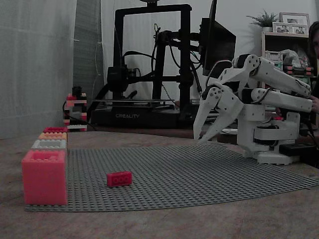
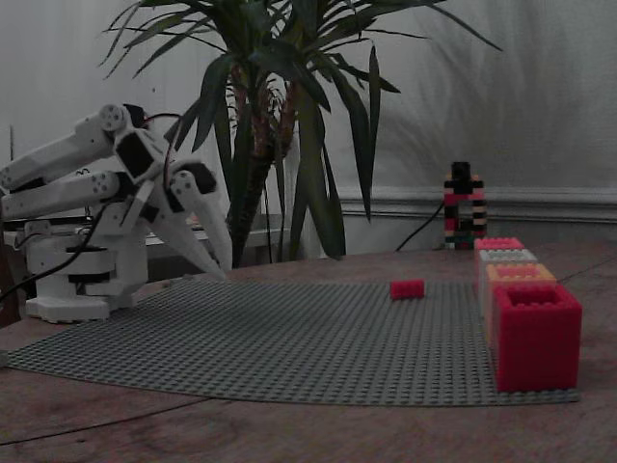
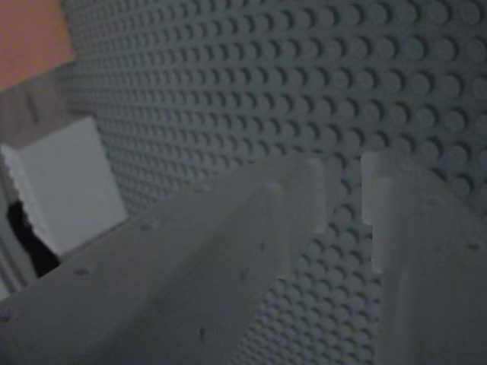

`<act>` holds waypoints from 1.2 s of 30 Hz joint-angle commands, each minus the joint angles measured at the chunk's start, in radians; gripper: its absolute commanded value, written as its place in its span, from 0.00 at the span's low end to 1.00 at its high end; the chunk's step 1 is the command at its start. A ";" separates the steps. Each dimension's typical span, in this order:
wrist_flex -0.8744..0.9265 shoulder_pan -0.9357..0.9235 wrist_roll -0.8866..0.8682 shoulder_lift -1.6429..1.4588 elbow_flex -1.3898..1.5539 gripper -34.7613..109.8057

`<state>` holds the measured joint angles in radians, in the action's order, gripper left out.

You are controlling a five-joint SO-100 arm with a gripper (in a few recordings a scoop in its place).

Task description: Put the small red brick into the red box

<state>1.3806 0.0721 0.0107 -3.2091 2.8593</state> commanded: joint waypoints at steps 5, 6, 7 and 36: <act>0.029 0.018 0.015 -0.011 -0.006 0.24; 0.029 0.018 0.017 -0.011 -0.006 0.24; 0.029 0.018 0.017 -0.011 -0.006 0.24; 0.023 0.018 0.015 -0.011 -0.005 0.24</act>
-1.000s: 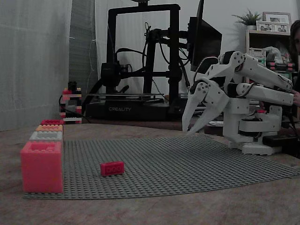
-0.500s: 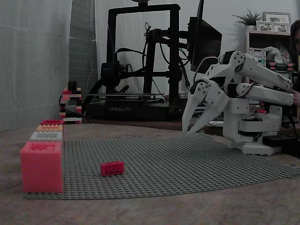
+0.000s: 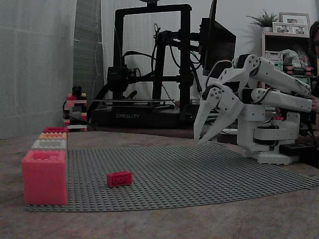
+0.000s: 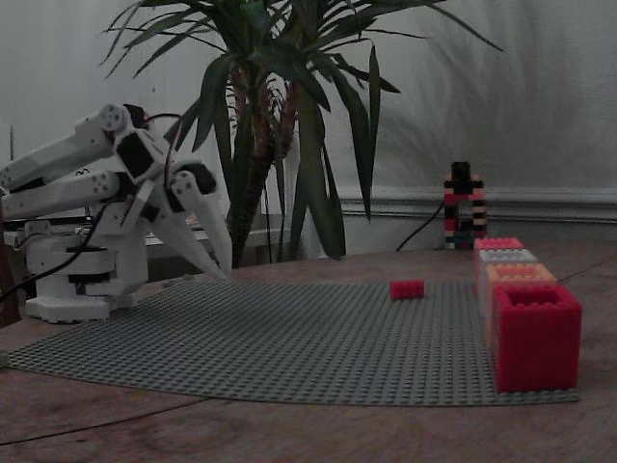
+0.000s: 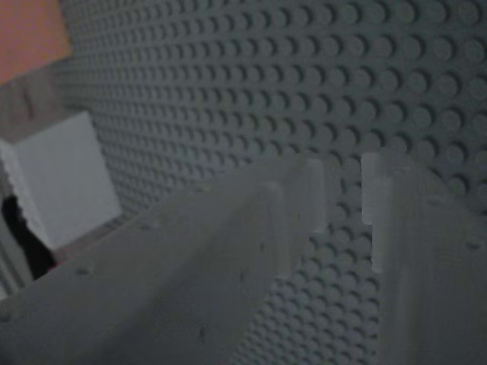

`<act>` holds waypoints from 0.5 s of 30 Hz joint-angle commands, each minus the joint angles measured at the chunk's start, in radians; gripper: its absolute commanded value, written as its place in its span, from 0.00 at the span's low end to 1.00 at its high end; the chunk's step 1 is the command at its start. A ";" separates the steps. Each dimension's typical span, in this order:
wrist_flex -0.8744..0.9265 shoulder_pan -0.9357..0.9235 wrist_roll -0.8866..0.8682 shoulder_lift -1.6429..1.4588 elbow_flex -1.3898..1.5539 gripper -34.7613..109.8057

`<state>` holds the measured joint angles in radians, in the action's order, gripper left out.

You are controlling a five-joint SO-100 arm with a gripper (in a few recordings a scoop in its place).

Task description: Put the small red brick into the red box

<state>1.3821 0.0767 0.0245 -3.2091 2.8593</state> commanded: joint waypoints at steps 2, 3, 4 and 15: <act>0.020 0.014 -0.003 -0.006 -0.009 0.24; 0.015 0.014 -0.008 0.015 -0.026 0.24; 0.002 0.014 -0.011 0.044 -0.049 0.24; -0.262 0.048 0.374 0.624 -0.509 0.25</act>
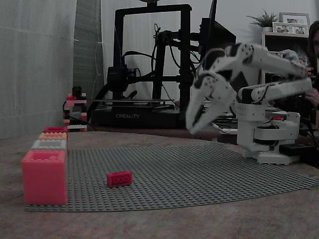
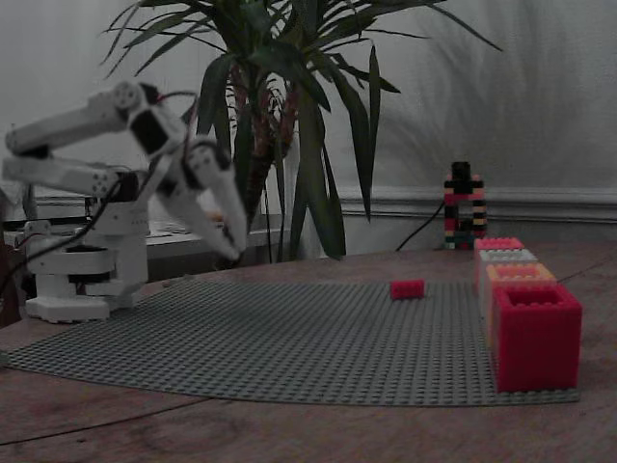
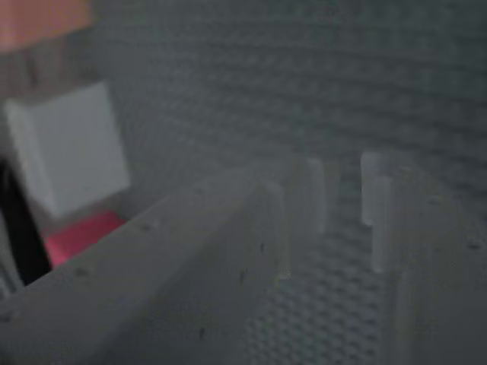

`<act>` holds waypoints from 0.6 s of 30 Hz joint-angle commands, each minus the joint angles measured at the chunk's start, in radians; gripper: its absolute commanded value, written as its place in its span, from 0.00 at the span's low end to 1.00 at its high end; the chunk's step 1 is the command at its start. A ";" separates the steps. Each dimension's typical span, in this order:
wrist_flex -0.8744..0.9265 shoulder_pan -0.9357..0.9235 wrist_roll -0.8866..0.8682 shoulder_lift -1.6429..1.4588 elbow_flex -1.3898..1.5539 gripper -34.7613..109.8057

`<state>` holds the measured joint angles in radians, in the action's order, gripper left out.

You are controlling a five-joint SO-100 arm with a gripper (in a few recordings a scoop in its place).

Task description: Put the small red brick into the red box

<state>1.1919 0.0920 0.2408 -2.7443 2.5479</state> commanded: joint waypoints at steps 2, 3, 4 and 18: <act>-0.089 0.049 0.330 0.265 -0.287 0.25; -0.089 0.058 0.416 0.313 -0.325 0.25; -0.089 0.066 0.486 0.359 -0.364 0.25; -0.014 0.229 0.933 0.936 -0.811 0.33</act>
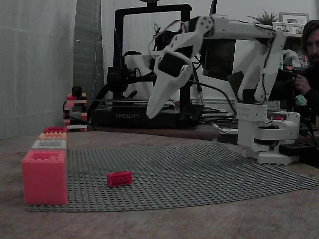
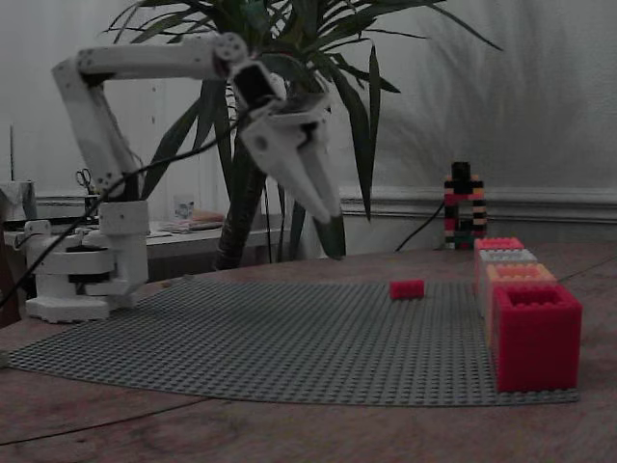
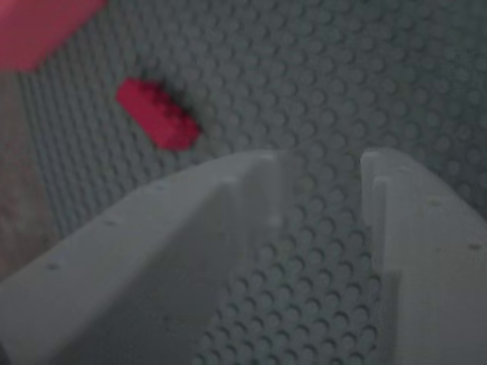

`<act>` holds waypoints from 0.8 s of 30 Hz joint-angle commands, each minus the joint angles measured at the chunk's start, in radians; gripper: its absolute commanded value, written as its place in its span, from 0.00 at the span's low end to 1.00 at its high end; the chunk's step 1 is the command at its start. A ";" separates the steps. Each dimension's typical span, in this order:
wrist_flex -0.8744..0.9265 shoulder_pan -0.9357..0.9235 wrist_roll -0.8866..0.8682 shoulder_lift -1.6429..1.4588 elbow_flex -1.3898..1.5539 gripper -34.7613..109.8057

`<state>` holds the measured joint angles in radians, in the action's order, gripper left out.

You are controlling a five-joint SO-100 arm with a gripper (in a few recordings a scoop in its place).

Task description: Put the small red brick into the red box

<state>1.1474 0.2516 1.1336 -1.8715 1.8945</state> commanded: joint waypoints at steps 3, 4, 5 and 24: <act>0.032 0.107 0.072 0.158 -0.238 0.34; 0.032 0.120 0.077 0.184 -0.264 0.34; 0.034 0.132 0.081 0.209 -0.290 0.34; -0.120 0.202 0.187 0.508 -0.442 0.36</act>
<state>1.0707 0.4111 1.2977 -1.3468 1.5340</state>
